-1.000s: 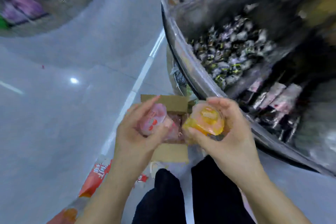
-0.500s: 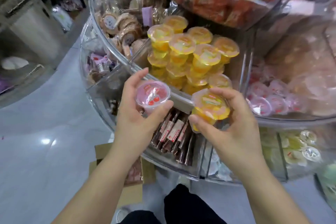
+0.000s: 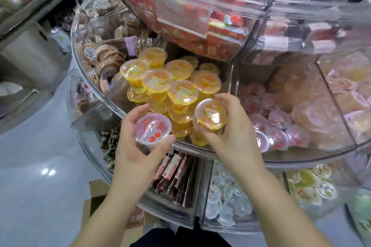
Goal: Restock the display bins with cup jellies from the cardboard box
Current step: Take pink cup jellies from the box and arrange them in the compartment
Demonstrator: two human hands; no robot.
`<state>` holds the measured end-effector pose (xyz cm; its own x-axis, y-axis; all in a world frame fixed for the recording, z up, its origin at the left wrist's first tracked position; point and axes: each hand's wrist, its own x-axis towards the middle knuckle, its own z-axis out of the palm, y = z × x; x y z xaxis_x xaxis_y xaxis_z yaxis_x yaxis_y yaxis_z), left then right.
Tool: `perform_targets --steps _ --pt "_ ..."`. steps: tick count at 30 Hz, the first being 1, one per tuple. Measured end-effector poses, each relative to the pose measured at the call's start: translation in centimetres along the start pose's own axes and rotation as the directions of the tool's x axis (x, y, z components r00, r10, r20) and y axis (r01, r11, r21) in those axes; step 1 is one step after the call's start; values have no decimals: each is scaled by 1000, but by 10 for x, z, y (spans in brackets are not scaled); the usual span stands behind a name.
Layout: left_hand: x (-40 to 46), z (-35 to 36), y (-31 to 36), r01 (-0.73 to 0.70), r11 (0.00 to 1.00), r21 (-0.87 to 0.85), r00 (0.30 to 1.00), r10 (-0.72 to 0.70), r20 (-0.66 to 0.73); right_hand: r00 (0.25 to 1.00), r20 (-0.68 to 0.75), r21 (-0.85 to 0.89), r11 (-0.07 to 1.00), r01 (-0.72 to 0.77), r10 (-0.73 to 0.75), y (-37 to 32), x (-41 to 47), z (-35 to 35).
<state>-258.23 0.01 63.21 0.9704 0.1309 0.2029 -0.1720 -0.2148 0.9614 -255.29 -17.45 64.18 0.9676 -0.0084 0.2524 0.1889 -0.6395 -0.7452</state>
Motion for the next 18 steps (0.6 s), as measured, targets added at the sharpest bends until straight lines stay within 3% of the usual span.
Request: perform_targets --steps 4,9,18 --pt "2 -2 -1 13 1000 25 999 -14 43 994 -110 -98 995 -21 11 6 -7 -3" --pt "7 -7 2 21 1000 -5 996 -20 82 985 -134 17 994 -112 113 1 -6 -2" --pt "12 -19 -4 -6 999 41 989 0 147 989 -148 -51 999 -10 2 -8 -3 12"
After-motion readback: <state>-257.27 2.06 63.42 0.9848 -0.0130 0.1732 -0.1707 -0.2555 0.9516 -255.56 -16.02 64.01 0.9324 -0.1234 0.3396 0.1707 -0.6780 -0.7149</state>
